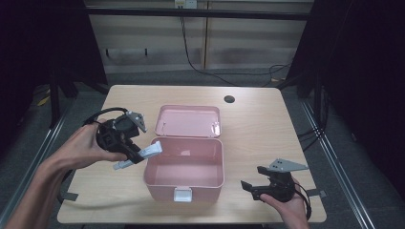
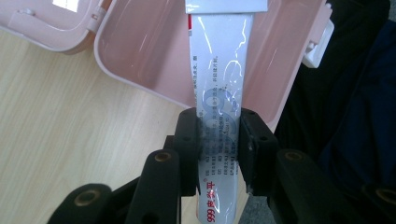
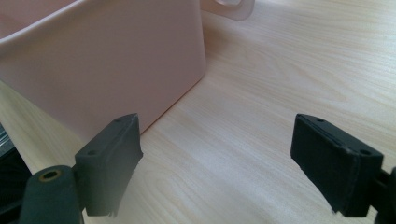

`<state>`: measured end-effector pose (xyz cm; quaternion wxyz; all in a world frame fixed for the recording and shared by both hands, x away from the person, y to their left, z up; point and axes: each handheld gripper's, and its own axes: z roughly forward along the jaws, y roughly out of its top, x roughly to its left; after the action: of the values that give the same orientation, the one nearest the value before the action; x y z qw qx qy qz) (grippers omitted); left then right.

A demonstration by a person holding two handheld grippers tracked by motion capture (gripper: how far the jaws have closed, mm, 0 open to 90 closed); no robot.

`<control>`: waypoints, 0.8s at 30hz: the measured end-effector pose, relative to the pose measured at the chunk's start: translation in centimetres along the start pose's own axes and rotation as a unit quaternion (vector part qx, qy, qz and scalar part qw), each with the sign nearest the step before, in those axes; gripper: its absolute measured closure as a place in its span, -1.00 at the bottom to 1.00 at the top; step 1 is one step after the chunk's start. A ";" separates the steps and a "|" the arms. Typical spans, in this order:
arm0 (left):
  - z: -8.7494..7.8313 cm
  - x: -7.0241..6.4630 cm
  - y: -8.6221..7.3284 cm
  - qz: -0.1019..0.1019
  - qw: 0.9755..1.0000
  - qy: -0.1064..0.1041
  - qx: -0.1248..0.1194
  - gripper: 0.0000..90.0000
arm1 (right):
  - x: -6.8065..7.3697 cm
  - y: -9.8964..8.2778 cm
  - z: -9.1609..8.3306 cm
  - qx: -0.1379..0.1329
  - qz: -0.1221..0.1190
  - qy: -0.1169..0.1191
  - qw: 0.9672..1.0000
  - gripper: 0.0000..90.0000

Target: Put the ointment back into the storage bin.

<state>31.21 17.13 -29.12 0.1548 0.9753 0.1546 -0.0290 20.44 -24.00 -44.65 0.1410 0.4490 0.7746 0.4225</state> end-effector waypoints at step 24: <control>2.4 -2.4 4.7 0.062 0.998 -0.009 0.007 0.58 | -0.1 0.0 -0.3 -0.007 -0.002 -0.001 1.000 -0.65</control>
<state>30.37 11.40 -29.72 0.1513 0.9837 0.0926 -0.0288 20.35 -24.25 -44.49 0.1455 0.4473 0.7723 0.4270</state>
